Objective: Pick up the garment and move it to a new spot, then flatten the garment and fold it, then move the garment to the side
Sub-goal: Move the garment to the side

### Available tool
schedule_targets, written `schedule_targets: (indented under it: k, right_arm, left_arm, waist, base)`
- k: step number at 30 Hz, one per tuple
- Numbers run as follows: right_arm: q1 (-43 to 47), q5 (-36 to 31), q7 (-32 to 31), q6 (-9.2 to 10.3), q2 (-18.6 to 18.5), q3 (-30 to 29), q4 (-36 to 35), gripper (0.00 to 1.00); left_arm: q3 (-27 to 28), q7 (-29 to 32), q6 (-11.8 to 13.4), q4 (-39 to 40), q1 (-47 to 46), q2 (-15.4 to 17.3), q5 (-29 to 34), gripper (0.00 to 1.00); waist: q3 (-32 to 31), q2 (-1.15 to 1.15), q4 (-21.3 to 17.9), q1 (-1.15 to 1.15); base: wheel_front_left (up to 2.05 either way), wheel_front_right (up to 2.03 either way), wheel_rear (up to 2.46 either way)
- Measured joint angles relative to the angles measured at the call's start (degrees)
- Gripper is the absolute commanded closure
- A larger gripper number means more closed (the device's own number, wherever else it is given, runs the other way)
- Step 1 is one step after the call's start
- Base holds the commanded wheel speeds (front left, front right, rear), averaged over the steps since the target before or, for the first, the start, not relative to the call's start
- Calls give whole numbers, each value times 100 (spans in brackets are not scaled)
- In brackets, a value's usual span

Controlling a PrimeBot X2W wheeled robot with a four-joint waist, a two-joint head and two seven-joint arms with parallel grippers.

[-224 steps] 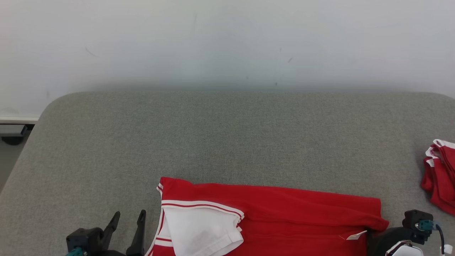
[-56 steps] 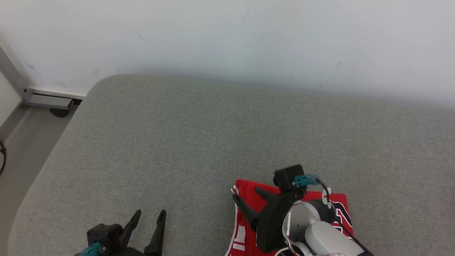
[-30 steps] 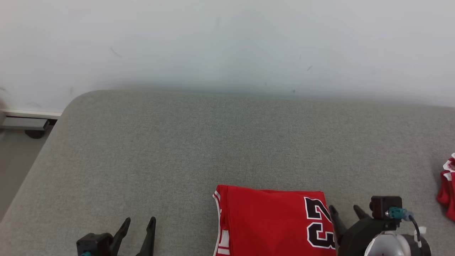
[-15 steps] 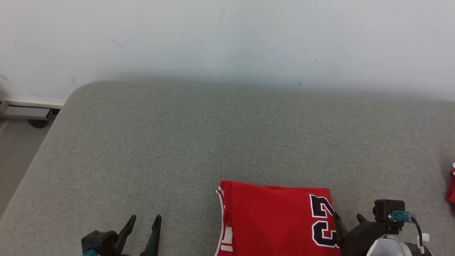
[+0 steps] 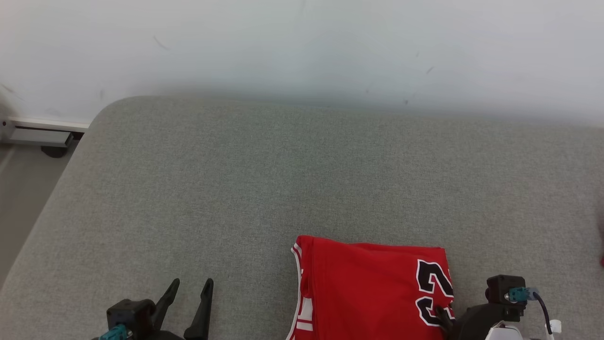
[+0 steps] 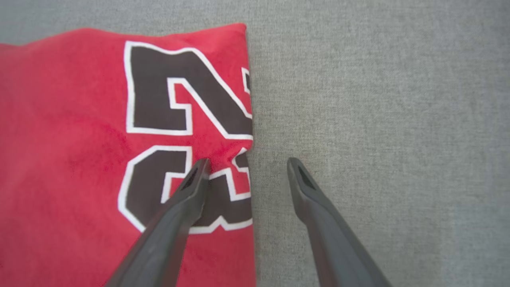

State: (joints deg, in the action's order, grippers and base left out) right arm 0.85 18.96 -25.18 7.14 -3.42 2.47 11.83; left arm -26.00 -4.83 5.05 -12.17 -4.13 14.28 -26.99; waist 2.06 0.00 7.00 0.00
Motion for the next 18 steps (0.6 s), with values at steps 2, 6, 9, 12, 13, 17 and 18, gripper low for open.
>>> schedule_targets:
  k: [2,6,9,12,13,17,18]
  right_arm:
    - [54,-1,-103,0,8,-2,8,0]
    - [84,-23,-211,0,25,-26,-2,0]
    - [3,-31,-267,0,38,-49,24,0]
    - [-182,-31,-341,0,45,-73,82,0]
    - [-229,-30,-375,1,45,-71,105,0]
    - [-301,-10,-515,0,51,-83,231,0]
    - [-321,1,-539,0,56,-129,264,0]
  left_arm:
    - [-1,0,0,0,0,0,0,0]
    - [-2,0,0,1,-1,-1,0,0]
    - [-2,2,1,1,-3,-1,0,0]
    - [-8,2,0,3,-24,-1,0,0]
    - [-12,11,0,2,-48,-2,0,0]
    - [-24,20,0,8,-124,-9,9,0]
    - [-35,23,-1,8,-125,-13,11,0]
  waist:
    - [13,0,6,0]
    - [46,0,13,0]
    - [73,0,15,0]
    - [103,0,22,0]
    - [113,0,26,0]
    - [145,0,55,0]
    - [152,0,66,0]
  base:
    - [0,0,0]
    - [0,0,0]
    - [0,0,0]
    - [0,0,0]
    - [0,0,0]
    - [0,0,0]
    - [0,0,0]
